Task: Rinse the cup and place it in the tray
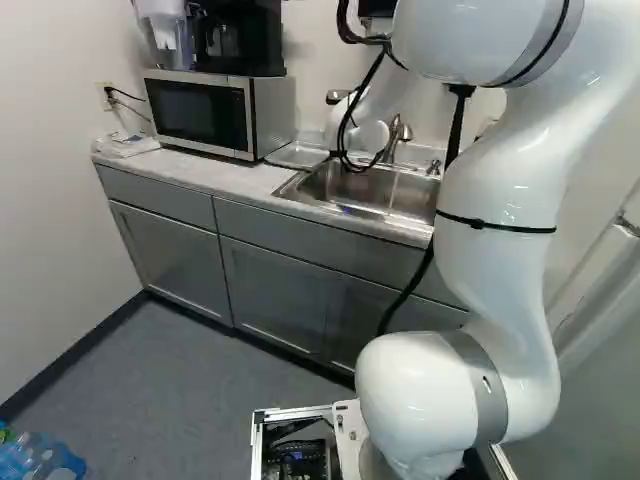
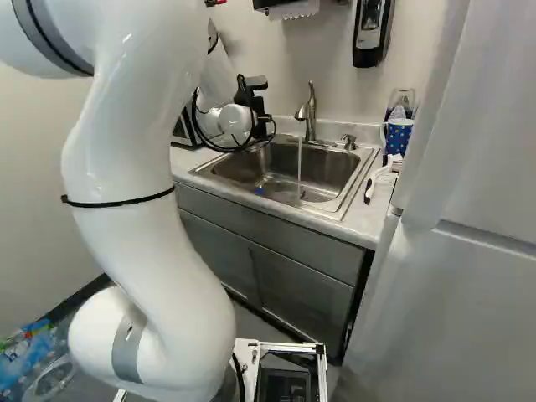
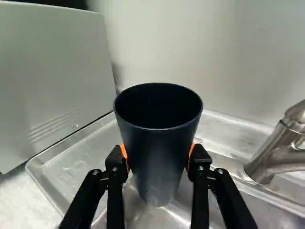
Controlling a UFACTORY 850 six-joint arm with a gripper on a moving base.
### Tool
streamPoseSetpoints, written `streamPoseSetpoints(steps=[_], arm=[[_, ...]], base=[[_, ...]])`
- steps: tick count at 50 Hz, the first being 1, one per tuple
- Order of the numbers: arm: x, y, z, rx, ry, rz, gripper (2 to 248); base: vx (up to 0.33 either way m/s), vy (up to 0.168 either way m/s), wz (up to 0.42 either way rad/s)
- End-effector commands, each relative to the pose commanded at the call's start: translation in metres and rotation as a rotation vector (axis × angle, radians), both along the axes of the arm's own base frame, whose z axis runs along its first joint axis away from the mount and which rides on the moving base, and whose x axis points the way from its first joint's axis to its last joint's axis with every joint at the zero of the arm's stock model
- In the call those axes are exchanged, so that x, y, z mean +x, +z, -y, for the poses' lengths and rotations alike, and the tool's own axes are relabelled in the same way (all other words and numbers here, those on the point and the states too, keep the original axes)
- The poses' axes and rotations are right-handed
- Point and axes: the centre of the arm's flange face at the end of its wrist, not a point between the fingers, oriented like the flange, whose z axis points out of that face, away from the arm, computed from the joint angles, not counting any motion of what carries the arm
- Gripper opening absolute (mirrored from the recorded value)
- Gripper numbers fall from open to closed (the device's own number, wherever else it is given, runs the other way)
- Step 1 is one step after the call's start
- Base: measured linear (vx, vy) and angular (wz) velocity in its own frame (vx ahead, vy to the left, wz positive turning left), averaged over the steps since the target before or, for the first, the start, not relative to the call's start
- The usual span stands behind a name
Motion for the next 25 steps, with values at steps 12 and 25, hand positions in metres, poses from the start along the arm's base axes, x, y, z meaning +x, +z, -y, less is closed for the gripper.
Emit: streamPoseSetpoints(steps=[12,25], arm=[[-0.021,-0.007,0.009,0.002,-0.014,0.019,126],[-0.045,-0.017,0.018,0.013,-0.043,0.020,126]], base=[[0.000,0.000,0.000],[0.000,0.000,0.000]])
